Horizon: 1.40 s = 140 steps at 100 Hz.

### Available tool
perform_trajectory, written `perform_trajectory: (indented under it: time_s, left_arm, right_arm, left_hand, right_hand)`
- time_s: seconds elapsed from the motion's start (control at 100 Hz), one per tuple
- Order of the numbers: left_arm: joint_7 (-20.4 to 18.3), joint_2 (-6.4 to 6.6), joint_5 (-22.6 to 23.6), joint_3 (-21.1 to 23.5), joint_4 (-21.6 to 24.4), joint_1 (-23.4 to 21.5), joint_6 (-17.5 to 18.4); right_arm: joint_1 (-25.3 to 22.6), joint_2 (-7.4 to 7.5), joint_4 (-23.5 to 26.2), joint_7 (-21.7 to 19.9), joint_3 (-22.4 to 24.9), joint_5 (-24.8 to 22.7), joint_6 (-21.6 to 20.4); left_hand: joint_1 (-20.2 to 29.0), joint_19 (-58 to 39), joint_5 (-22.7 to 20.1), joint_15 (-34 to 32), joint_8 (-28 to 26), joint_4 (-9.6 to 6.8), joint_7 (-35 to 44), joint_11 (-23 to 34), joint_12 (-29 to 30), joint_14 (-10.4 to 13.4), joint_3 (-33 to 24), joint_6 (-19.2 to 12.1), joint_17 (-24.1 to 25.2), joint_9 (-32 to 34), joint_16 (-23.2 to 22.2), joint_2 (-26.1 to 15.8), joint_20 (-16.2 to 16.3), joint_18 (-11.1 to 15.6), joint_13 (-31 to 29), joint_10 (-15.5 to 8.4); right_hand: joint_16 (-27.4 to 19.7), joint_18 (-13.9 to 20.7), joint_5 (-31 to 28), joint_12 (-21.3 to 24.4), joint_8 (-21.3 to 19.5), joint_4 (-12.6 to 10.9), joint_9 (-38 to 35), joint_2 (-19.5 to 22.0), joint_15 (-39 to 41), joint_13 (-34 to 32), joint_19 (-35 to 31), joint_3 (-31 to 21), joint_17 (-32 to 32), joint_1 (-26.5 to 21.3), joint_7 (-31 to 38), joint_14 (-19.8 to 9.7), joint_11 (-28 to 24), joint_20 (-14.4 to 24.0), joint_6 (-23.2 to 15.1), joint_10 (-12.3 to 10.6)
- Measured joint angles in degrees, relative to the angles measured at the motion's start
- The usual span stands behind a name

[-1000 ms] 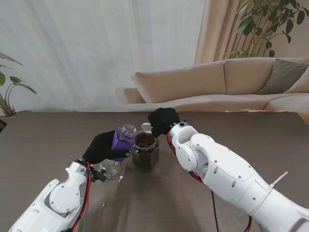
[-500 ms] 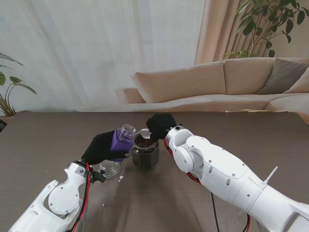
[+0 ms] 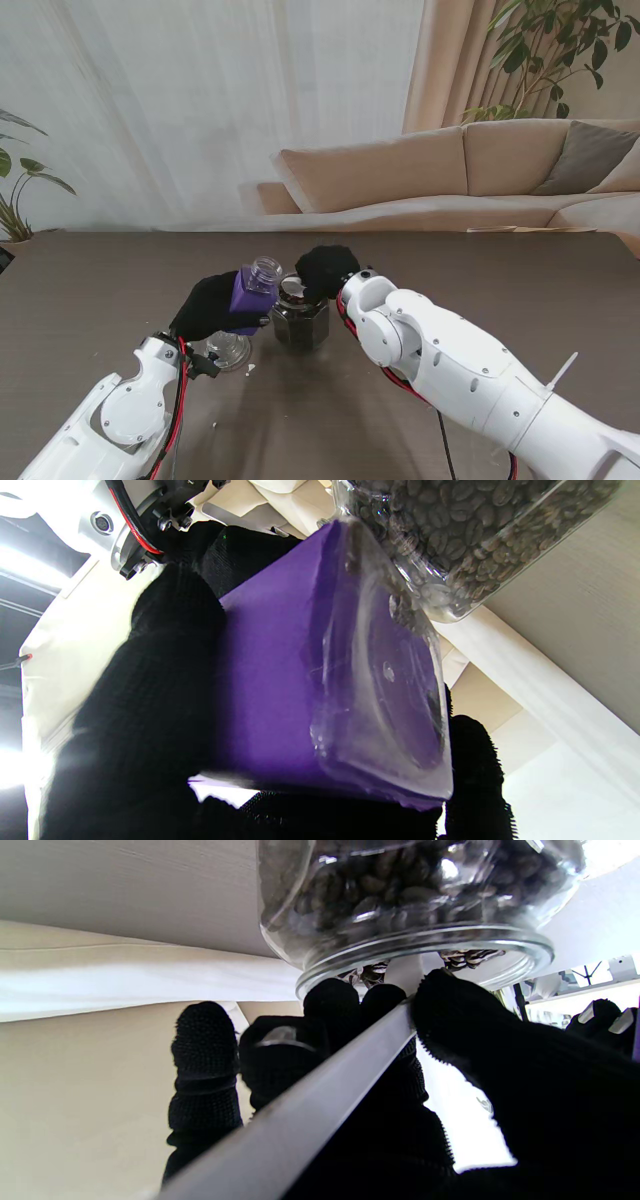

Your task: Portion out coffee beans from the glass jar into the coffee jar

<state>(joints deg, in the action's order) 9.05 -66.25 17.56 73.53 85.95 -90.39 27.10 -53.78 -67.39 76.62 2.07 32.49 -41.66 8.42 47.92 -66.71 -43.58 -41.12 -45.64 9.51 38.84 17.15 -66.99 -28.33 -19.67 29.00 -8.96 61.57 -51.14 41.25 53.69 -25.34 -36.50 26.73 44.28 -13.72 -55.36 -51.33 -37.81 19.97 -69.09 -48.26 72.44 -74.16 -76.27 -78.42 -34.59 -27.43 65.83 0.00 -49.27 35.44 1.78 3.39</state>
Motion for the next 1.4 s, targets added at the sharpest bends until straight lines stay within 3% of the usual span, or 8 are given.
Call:
perform_trajectory:
  time_s: [0.55, 0.74, 0.88, 1.05, 1.25, 1.4]
  left_arm:
    - [0.28, -0.01, 0.0, -0.2, 0.0, 0.07, -0.63]
    - [0.3, -0.02, -0.06, -0.47, -0.04, 0.24, -0.87]
    - [0.25, -0.02, -0.06, -0.55, -0.1, 0.37, -0.91]
    - [0.22, -0.03, -0.06, -0.57, -0.11, 0.45, -0.92]
    - [0.27, -0.03, 0.05, -0.38, 0.0, 0.29, -0.91]
    - [0.32, -0.03, 0.06, -0.34, 0.02, 0.17, -0.89]
  right_arm:
    - [-1.09, -0.85, 2.81, -1.54, 3.32, 4.8, 7.56]
    - [-1.07, -0.71, 2.87, -1.77, 3.56, 4.25, 7.36]
    - [-0.37, -0.24, 1.81, -1.37, 2.11, 0.02, 3.98]
    - [0.79, 0.09, 0.65, -1.33, -0.1, -0.62, 2.25]
    - [0.61, 0.12, 1.04, -3.24, 0.67, 2.36, 0.99]
    - [-0.39, 0.09, 2.24, -3.76, 1.91, 4.62, 2.54]
  left_hand:
    - [0.0, 0.0, 0.0, 0.0, 0.0, 0.0, 0.0, 0.0, 0.0, 0.0, 0.0, 0.0, 0.0, 0.0, 0.0, 0.0, 0.0, 0.0, 0.0, 0.0]
    - [0.0, 0.0, 0.0, 0.0, 0.0, 0.0, 0.0, 0.0, 0.0, 0.0, 0.0, 0.0, 0.0, 0.0, 0.0, 0.0, 0.0, 0.0, 0.0, 0.0]
    - [0.0, 0.0, 0.0, 0.0, 0.0, 0.0, 0.0, 0.0, 0.0, 0.0, 0.0, 0.0, 0.0, 0.0, 0.0, 0.0, 0.0, 0.0, 0.0, 0.0]
    - [0.0, 0.0, 0.0, 0.0, 0.0, 0.0, 0.0, 0.0, 0.0, 0.0, 0.0, 0.0, 0.0, 0.0, 0.0, 0.0, 0.0, 0.0, 0.0, 0.0]
    - [0.0, 0.0, 0.0, 0.0, 0.0, 0.0, 0.0, 0.0, 0.0, 0.0, 0.0, 0.0, 0.0, 0.0, 0.0, 0.0, 0.0, 0.0, 0.0, 0.0]
    - [0.0, 0.0, 0.0, 0.0, 0.0, 0.0, 0.0, 0.0, 0.0, 0.0, 0.0, 0.0, 0.0, 0.0, 0.0, 0.0, 0.0, 0.0, 0.0, 0.0]
  right_hand:
    - [0.0, 0.0, 0.0, 0.0, 0.0, 0.0, 0.0, 0.0, 0.0, 0.0, 0.0, 0.0, 0.0, 0.0, 0.0, -0.01, 0.0, 0.0, 0.0, -0.01]
    - [0.0, 0.0, 0.0, 0.0, 0.0, 0.0, 0.0, 0.0, 0.0, 0.0, 0.0, 0.0, 0.0, 0.0, 0.0, -0.01, 0.0, 0.0, 0.0, 0.0]
    - [0.0, 0.0, 0.0, 0.0, 0.0, 0.0, 0.0, 0.0, 0.0, 0.0, 0.0, 0.0, 0.0, 0.0, 0.0, -0.01, 0.0, 0.0, 0.0, -0.01]
    - [0.0, 0.0, 0.0, 0.0, 0.0, 0.0, 0.0, 0.0, 0.0, 0.0, 0.0, 0.0, 0.0, 0.0, 0.0, -0.01, 0.0, 0.0, -0.01, -0.01]
    - [0.0, 0.0, 0.0, 0.0, 0.0, 0.01, 0.0, 0.0, 0.0, 0.0, 0.0, 0.0, 0.0, 0.0, 0.0, -0.01, 0.0, 0.0, -0.04, -0.02]
    - [0.0, 0.0, 0.0, 0.0, 0.0, 0.01, 0.0, 0.0, -0.21, 0.0, 0.0, 0.0, 0.0, 0.0, 0.0, -0.01, 0.0, 0.0, -0.04, -0.02]
